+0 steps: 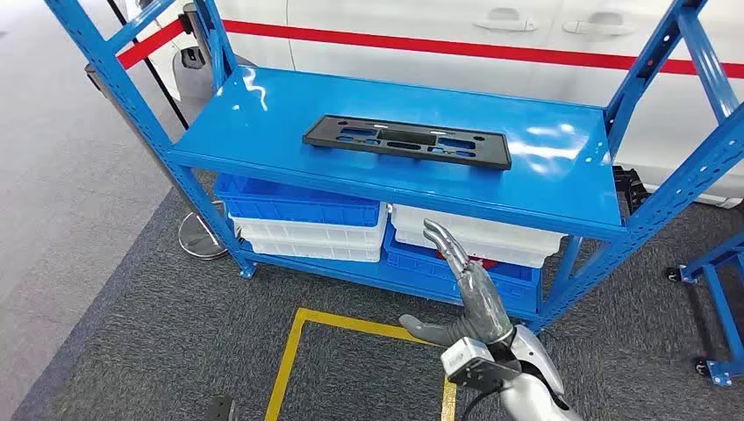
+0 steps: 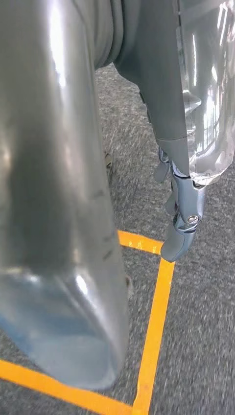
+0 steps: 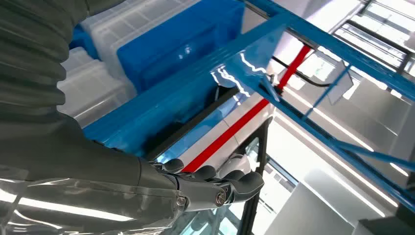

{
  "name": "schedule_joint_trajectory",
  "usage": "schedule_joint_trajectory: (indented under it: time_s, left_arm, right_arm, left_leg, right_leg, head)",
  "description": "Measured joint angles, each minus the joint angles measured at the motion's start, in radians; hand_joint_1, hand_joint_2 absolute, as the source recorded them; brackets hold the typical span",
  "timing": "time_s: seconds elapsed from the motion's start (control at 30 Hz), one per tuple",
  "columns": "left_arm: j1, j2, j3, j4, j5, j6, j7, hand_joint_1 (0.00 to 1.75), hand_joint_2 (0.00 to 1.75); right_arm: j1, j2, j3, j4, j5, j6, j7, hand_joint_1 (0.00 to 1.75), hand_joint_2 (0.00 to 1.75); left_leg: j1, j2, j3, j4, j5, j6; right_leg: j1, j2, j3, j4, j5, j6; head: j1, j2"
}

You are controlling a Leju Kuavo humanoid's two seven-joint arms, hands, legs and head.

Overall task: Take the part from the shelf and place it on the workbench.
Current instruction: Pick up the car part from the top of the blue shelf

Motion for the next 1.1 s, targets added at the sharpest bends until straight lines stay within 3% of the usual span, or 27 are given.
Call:
schedule_joint_trajectory:
  time_s: [0.07,0.1,0.13,0.17,0.2,0.27,0.33,0.5,0.6,0.63,0.67,0.7,0.73,0.8,0.83,0.9,1.0,1.07,1.1]
  left_arm:
    - [0.000,0.000,0.000,0.001,0.000,0.000,0.000,0.00,0.00]
    - [0.001,0.000,0.000,0.001,0.000,-0.001,0.001,0.00,0.00]
    - [0.003,0.000,0.000,0.002,0.000,-0.002,0.002,0.00,0.00]
    - [0.005,0.000,0.000,0.004,0.000,-0.002,0.003,0.00,0.00]
    - [0.006,0.000,0.000,0.004,0.000,-0.003,0.004,0.00,0.00]
    - [0.006,0.001,0.000,0.005,0.000,-0.003,0.004,0.00,0.00]
    - [0.004,0.003,0.000,0.006,0.000,-0.004,0.004,0.00,0.00]
    - [0.003,0.003,0.000,0.006,-0.002,-0.008,0.008,0.00,0.00]
    - [0.002,0.003,0.000,0.006,-0.004,-0.009,0.009,0.00,0.00]
    - [0.002,0.003,0.000,0.006,-0.005,-0.010,0.009,0.00,0.00]
    - [0.003,0.003,0.000,0.006,-0.007,-0.010,0.009,0.00,0.00]
    - [0.004,0.002,0.000,0.006,-0.009,-0.011,0.010,0.00,0.00]
    - [0.005,0.002,0.000,0.006,-0.012,-0.011,0.011,0.00,0.00]
    - [0.005,-0.001,0.000,0.007,-0.016,-0.011,0.013,0.00,0.00]
    - [0.004,-0.002,0.000,0.007,-0.017,-0.010,0.014,0.00,0.00]
    - [0.002,-0.004,0.000,0.007,-0.017,-0.008,0.019,0.00,0.00]
    - [0.001,-0.004,0.000,0.008,-0.016,-0.003,0.023,0.00,0.00]
    - [-0.001,-0.004,0.000,0.008,-0.016,-0.001,0.024,0.00,0.00]
    - [-0.002,-0.004,0.000,0.008,-0.016,0.000,0.023,0.00,0.00]
  right_arm:
    - [-0.005,0.008,0.004,0.011,0.000,-0.001,0.003,0.00,1.75]
    - [-0.009,0.015,0.007,0.022,0.000,-0.001,0.005,0.00,1.75]
    - [-0.011,0.022,0.009,0.033,0.003,-0.003,0.007,0.00,1.75]
    - [-0.012,0.027,0.010,0.044,0.007,-0.007,0.008,0.00,1.75]
    - [-0.013,0.033,0.011,0.051,0.013,-0.011,0.008,0.00,1.75]
    - [-0.021,0.046,0.011,0.065,0.034,-0.029,0.008,0.00,1.75]
    - [-0.034,0.064,0.012,0.085,0.076,-0.062,0.011,0.00,1.75]
    - [-0.059,0.098,0.014,0.127,0.226,-0.166,0.048,0.00,1.75]
    - [-0.083,0.114,0.014,0.162,0.417,-0.282,0.106,0.00,1.75]
    - [-0.086,0.119,0.014,0.177,0.486,-0.319,0.128,0.00,1.75]
    - [-0.087,0.123,0.014,0.191,0.550,-0.349,0.149,0.00,1.75]
    - [-0.088,0.128,0.013,0.202,0.596,-0.367,0.165,0.00,1.75]
    - [-0.091,0.132,0.011,0.211,0.628,-0.378,0.176,0.00,1.75]
    - [-0.099,0.139,0.008,0.227,0.674,-0.391,0.196,0.00,1.75]
    - [-0.105,0.143,0.006,0.236,0.696,-0.396,0.208,0.00,1.75]
    - [-0.113,0.153,-0.003,0.260,0.750,-0.403,0.228,0.00,1.75]
    - [-0.120,0.179,-0.030,0.292,0.800,-0.406,0.230,0.00,1.75]
    - [-0.128,0.197,-0.050,0.312,0.817,-0.407,0.221,0.00,1.75]
    - [-0.131,0.205,-0.061,0.324,0.827,-0.408,0.217,0.00,1.75]
  left_leg:
    - [0.000,0.000,-0.043,0.080,-0.032,0.000]
    - [-0.001,0.000,-0.082,0.151,-0.057,0.000]
    - [-0.001,0.000,-0.116,0.206,-0.068,0.001]
    - [-0.001,-0.001,-0.137,0.231,-0.062,0.003]
    - [-0.002,-0.001,-0.139,0.217,-0.036,0.008]
    - [-0.006,-0.001,-0.100,0.101,0.046,0.022]
    - [-0.014,-0.002,-0.057,-0.006,0.087,0.036]
    - [-0.016,-0.004,-0.025,-0.055,0.078,0.061]
    - [-0.018,-0.004,-0.011,-0.058,0.072,0.075]
    - [-0.020,-0.004,-0.007,-0.058,0.068,0.077]
    - [-0.021,-0.005,-0.001,-0.058,0.064,0.078]
    - [-0.022,-0.006,0.006,-0.058,0.058,0.078]
    - [-0.023,-0.006,0.015,-0.058,0.051,0.077]
    - [-0.025,-0.006,0.034,-0.058,0.036,0.072]
    - [-0.026,-0.006,0.038,-0.058,0.030,0.068]
    - [-0.027,-0.004,0.043,-0.059,0.023,0.058]
    - [-0.027,-0.004,0.048,-0.030,0.013,0.042]
    - [-0.023,-0.005,0.005,0.058,-0.009,0.033]
    - [-0.020,-0.005,-0.036,0.124,-0.031,0.029]
  right_leg:
    - [0.002,0.000,0.000,0.000,-0.001,-0.003]
    - [0.004,0.000,0.001,0.000,-0.003,-0.006]
    - [0.007,0.000,0.002,0.001,-0.005,-0.008]
    - [0.010,0.001,0.005,0.001,-0.007,-0.009]
    - [0.012,0.003,0.009,0.001,-0.010,-0.010]
    - [0.014,0.007,0.020,0.000,-0.018,-0.007]
    - [0.016,0.010,0.028,-0.001,-0.024,0.002]
    - [0.018,0.006,0.022,0.035,-0.034,0.034]
    - [0.017,0.002,-0.063,0.190,-0.105,0.040]
    - [0.018,0.002,-0.097,0.242,-0.121,0.039]
    - [0.018,0.002,-0.119,0.266,-0.119,0.038]
    - [0.018,0.002,-0.125,0.256,-0.097,0.037]
    - [0.019,0.001,-0.114,0.212,-0.057,0.034]
    - [0.025,-0.002,-0.075,0.090,0.023,0.022]
    - [0.030,-0.004,-0.060,0.040,0.038,0.016]
    - [0.037,-0.006,-0.050,0.002,0.036,0.002]
    - [0.029,-0.001,-0.022,-0.015,0.032,-0.013]
    - [0.024,0.000,0.000,-0.022,0.022,-0.020]
    - [0.023,0.000,0.007,-0.023,0.016,-0.022]
  head:
    - [0.000,0.000]
    - [0.000,0.000]
    - [0.000,0.000]
    - [0.000,0.000]
    - [0.000,0.000]
    - [0.000,0.000]
    - [0.000,0.000]
    - [0.000,0.000]
    - [0.001,0.000]
    - [0.000,0.000]
    - [0.000,0.000]
    - [0.000,0.000]
    - [0.000,0.000]
    - [0.000,0.000]
    - [0.001,0.000]
    - [0.000,0.000]
    - [0.000,0.000]
    - [0.000,0.000]
    - [0.000,0.000]
